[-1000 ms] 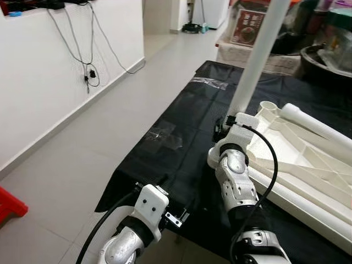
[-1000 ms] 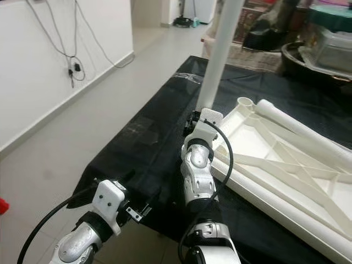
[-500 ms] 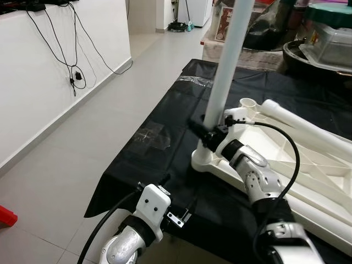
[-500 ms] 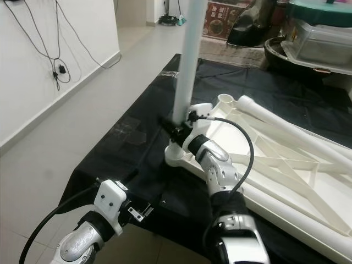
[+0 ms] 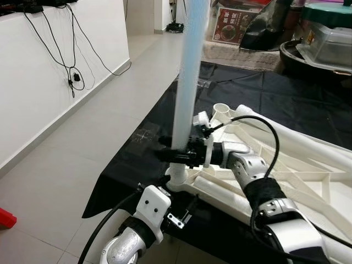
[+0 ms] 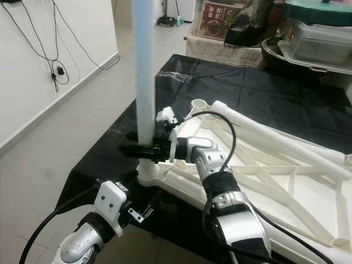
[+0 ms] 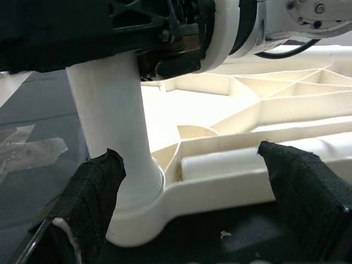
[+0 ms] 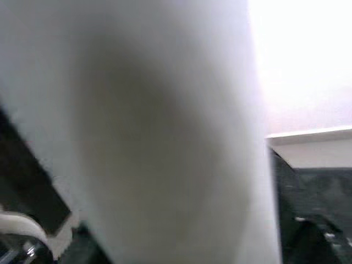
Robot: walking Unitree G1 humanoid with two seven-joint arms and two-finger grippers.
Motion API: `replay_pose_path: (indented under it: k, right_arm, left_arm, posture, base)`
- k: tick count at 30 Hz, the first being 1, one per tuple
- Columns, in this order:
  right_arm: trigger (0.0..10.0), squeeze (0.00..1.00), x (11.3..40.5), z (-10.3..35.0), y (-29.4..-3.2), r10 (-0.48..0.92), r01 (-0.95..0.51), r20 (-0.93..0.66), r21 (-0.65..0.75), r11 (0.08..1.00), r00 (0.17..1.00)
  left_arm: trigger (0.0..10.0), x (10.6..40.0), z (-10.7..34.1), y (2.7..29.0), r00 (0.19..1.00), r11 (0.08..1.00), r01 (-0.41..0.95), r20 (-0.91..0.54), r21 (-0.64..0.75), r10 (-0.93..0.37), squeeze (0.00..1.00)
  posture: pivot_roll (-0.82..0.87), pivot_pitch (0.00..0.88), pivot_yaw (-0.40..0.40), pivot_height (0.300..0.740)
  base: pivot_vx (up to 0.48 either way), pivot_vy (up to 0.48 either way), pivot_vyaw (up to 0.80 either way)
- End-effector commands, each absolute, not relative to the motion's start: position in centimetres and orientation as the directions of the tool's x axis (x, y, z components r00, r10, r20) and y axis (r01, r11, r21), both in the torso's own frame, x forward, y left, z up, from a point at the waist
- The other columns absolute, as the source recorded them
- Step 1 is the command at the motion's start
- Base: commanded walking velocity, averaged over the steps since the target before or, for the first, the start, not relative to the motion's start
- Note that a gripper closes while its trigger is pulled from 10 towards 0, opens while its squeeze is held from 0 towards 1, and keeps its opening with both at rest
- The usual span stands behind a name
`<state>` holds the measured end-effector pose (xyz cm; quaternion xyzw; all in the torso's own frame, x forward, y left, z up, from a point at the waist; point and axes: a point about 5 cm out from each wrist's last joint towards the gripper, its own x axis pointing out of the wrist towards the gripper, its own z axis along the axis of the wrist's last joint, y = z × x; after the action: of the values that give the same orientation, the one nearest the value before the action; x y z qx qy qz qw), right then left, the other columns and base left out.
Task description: Building children table
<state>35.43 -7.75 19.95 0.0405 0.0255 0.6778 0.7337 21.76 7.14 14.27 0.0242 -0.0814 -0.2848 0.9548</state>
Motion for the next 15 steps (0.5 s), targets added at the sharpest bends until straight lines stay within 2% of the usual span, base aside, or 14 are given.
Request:
replay_pose_path:
  k: [1, 7, 8, 9, 10, 11, 12, 13, 14, 15]
  right_arm:
    - [0.0, 0.0, 35.1, 19.9, -6.7, 1.0, -0.996, 0.009, 0.087, 0.01, 0.011]
    - [0.0, 0.0, 35.0, 19.7, -6.5, 1.0, -0.999, 0.023, 0.049, 0.011, 0.012]
    - [0.0, 0.0, 35.1, 19.6, -6.5, 0.998, -0.998, 0.029, 0.038, 0.057, 0.058]
    - [0.0, 0.0, 35.4, 19.4, -6.5, 0.986, -0.987, 0.042, 0.011, 0.158, 0.159]
    - [0.0, 0.0, 35.4, 19.4, -6.5, 0.986, -0.987, 0.042, 0.011, 0.158, 0.159]
    - [0.0, 0.0, 35.8, 19.3, -6.5, 0.968, -0.969, 0.051, 0.021, 0.245, 0.245]
    - [0.0, 0.0, 35.8, 19.3, -6.5, 0.968, -0.969, 0.051, 0.021, 0.245, 0.245]
    - [0.0, 0.0, 36.2, 19.3, -6.5, 0.954, -0.956, 0.055, 0.032, 0.293, 0.294]
    - [0.0, 0.0, 36.8, 19.1, -6.6, 0.898, -0.9, 0.057, 0.041, 0.434, 0.436]
    - [0.0, 0.0, 36.8, 19.1, -6.6, 0.898, -0.9, 0.057, 0.041, 0.434, 0.436]
  left_arm:
    - [10.0, 21.5, 14.1, 7.1, 0.827, 0.837, 0.541, 0.129, 0.08, -0.547, 0.0]
    - [10.0, 21.6, 14.1, 7.1, 0.827, 0.837, 0.542, 0.128, 0.081, -0.548, 0.0]
    - [10.0, 21.6, 14.1, 7.1, 0.827, 0.837, 0.542, 0.128, 0.081, -0.548, 0.0]
    - [10.0, 21.6, 14.1, 7.1, 0.826, 0.836, 0.543, 0.128, 0.082, -0.549, 0.0]
    - [10.0, 21.6, 14.1, 7.1, 0.826, 0.836, 0.543, 0.128, 0.082, -0.549, 0.0]
    - [10.0, 21.7, 14.0, 7.1, 0.826, 0.836, 0.543, 0.127, 0.082, -0.549, 0.0]
    - [10.0, 21.7, 14.0, 7.1, 0.826, 0.836, 0.543, 0.127, 0.082, -0.549, 0.0]
    - [10.0, 21.7, 14.0, 7.1, 0.826, 0.836, 0.543, 0.127, 0.081, -0.549, 0.0]
    - [10.0, 21.7, 14.0, 7.1, 0.826, 0.835, 0.544, 0.127, 0.081, -0.55, 0.0]
    - [10.0, 21.7, 14.0, 7.1, 0.826, 0.835, 0.544, 0.127, 0.081, -0.55, 0.0]
  posture:
    - [0.13, 0.126, -0.062, 0.74]
    - [0.13, 0.126, -0.062, 0.74]
    - [0.13, 0.123, -0.06, 0.74]
    - [0.13, 0.122, -0.06, 0.74]
    - [0.13, 0.122, -0.06, 0.74]
    - [0.12, 0.121, -0.059, 0.74]
    - [0.12, 0.121, -0.059, 0.74]
    - [0.12, 0.121, -0.059, 0.74]
    - [0.12, 0.12, -0.059, 0.74]
    - [0.12, 0.12, -0.059, 0.74]
  base:
    - [0.0, 0.0, 0.0]
    - [0.0, 0.0, 0.0]
    - [0.0, 0.0, 0.0]
    - [0.0, 0.0, 0.0]
    - [0.0, 0.0, 0.0]
    - [0.0, 0.0, 0.0]
    - [0.0, 0.0, 0.0]
    - [0.0, 0.0, 0.0]
    - [0.0, 0.0, 0.0]
    - [0.0, 0.0, 0.0]
